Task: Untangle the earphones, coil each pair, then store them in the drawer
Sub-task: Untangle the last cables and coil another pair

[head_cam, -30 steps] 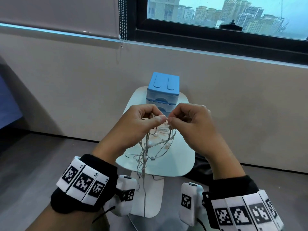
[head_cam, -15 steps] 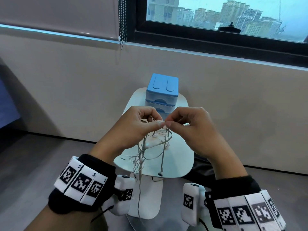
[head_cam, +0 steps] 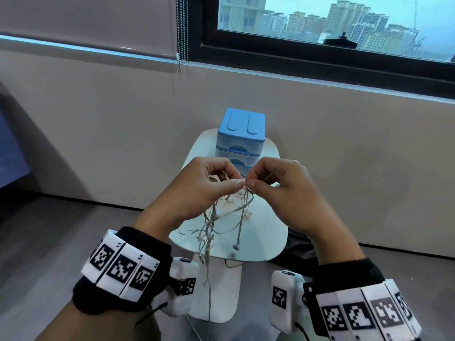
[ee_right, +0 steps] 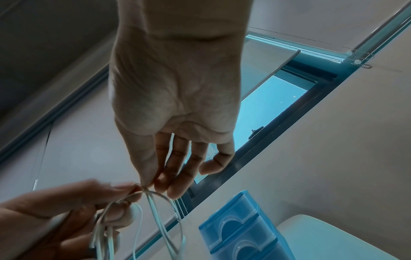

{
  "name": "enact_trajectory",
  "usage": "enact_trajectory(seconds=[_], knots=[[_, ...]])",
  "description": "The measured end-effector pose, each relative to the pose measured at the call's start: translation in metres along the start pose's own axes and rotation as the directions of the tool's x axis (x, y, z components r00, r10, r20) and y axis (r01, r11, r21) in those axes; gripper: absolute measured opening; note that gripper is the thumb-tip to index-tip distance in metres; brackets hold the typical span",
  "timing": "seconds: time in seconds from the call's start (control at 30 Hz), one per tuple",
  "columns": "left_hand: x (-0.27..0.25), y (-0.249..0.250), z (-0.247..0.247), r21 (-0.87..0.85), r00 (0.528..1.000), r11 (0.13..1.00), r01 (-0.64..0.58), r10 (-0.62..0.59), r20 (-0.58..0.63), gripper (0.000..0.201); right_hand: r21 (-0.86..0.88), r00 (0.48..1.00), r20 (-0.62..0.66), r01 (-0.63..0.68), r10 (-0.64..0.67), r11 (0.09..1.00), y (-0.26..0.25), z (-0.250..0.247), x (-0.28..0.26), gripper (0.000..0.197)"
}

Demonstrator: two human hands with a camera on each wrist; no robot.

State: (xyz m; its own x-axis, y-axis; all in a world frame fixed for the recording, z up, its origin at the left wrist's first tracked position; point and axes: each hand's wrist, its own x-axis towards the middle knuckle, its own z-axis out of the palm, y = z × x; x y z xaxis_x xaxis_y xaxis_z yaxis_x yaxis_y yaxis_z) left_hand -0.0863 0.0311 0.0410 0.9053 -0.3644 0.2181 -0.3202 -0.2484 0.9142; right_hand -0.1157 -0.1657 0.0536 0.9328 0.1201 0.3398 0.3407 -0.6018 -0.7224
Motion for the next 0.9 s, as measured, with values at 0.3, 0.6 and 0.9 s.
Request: enact_trajectory(seconds=[0.3, 0.6, 0.9], knots=[[0.003, -0.001, 0.002, 0.000, 1.000, 1.000, 0.007, -0.007, -0.007, 0.010, 0.041, 1.000, -0.018, -0.015, 0.016, 0.999, -0.002, 0.000, -0.002, 0.016], [0.006, -0.016, 0.003, 0.054, 0.993, 0.994, 0.092, -0.095, 0.066, 0.017, 0.595, 0.995, 0.102, -0.073, 0.015, 0.800, -0.021, -0.016, -0.004, 0.012], [0.005, -0.039, 0.002, 0.006, 0.983, 0.984, 0.180, -0.180, 0.043, 0.024, 0.355, 0.949, -0.307, 0.049, 0.067, 0.933, -0.014, -0.044, 0.000, 0.022]])
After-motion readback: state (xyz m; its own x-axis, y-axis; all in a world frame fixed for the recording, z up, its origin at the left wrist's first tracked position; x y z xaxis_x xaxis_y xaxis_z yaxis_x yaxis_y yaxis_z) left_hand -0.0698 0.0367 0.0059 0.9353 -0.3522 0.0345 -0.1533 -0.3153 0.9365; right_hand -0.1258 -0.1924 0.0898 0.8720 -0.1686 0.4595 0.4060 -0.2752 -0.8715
